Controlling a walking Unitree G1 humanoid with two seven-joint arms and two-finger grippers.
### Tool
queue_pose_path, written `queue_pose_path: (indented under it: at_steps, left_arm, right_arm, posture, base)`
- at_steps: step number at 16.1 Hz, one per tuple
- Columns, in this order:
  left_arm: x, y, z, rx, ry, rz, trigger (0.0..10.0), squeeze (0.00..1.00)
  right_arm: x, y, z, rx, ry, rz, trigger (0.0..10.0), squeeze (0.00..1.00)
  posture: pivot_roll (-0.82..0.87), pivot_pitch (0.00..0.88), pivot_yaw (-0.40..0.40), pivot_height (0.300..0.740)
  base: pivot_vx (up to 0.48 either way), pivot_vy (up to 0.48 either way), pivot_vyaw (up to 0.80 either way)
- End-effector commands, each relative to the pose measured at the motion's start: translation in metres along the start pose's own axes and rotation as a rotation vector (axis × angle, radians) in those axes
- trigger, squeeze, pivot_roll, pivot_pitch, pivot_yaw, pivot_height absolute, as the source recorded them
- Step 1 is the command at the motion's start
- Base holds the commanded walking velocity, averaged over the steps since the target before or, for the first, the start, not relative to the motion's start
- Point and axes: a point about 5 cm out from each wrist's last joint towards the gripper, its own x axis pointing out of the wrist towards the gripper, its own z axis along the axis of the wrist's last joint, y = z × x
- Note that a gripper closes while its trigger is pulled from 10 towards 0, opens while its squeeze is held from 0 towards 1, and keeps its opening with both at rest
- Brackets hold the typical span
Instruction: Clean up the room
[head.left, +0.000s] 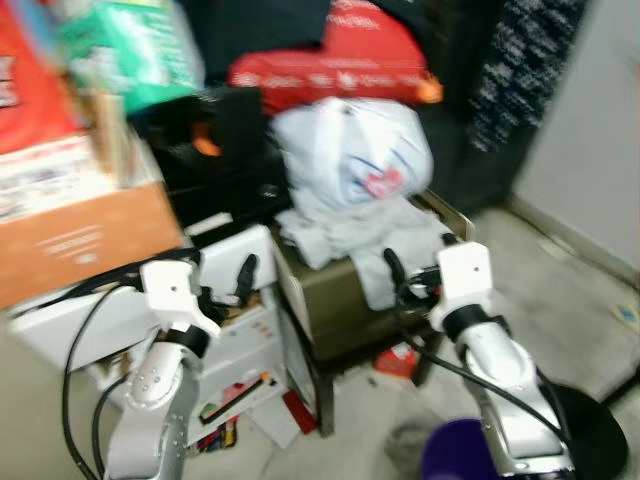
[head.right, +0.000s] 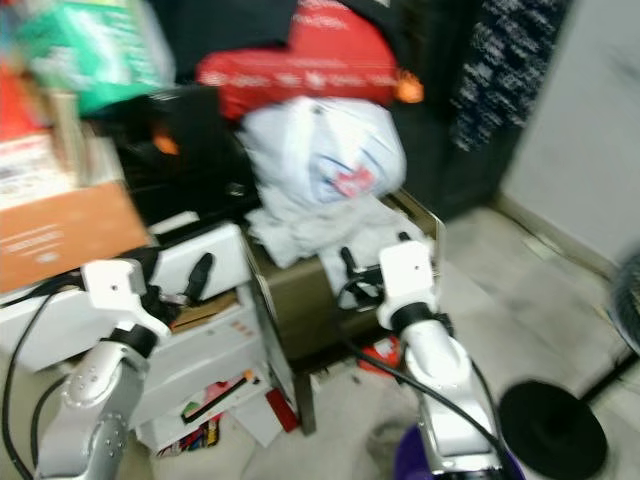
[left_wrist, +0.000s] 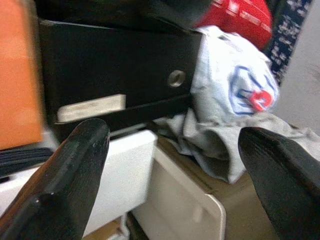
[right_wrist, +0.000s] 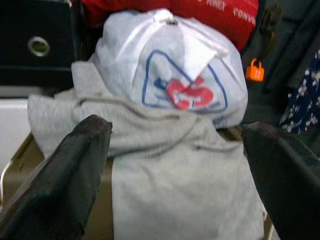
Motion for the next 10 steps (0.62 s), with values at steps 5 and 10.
queue_pose_path:
  at_steps: [5,10]
  left_arm:
    - [-0.0002,0.0056,0.0026,0.031,0.001,0.010,10.0,0.00]
    - [-0.0002,0.0046,0.0000,0.033,0.011,0.004,10.0,0.00]
  right_arm:
    - [0.0028,0.0067,0.0031,0.011,-0.015,0.025,10.0,0.00]
    - [0.0033,0.0065,0.0027,0.006,-0.016,0.027,10.0,0.00]
  posture:
    - [-0.07,0.000,0.003,0.740]
    - [-0.07,0.000,0.004,0.740]
  base:
    - [0.000,0.000,0.69]
    - [0.000,0.000,0.58]
